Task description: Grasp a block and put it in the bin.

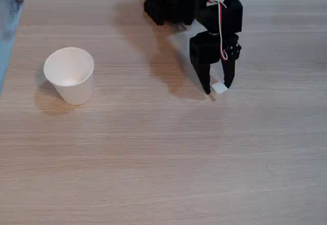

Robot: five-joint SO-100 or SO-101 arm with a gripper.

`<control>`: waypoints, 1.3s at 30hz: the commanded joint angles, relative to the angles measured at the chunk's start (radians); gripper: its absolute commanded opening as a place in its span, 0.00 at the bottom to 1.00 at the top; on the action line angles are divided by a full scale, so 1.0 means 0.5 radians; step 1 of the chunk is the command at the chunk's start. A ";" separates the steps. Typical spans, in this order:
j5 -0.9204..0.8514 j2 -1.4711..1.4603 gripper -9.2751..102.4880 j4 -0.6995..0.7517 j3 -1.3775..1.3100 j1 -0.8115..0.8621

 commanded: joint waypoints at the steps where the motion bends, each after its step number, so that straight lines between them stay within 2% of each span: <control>1: 0.018 0.061 0.31 0.006 0.012 -0.003; 21: 0.058 0.064 0.27 -0.012 0.028 -0.040; 39: 0.049 -0.034 0.14 -0.083 0.009 -0.049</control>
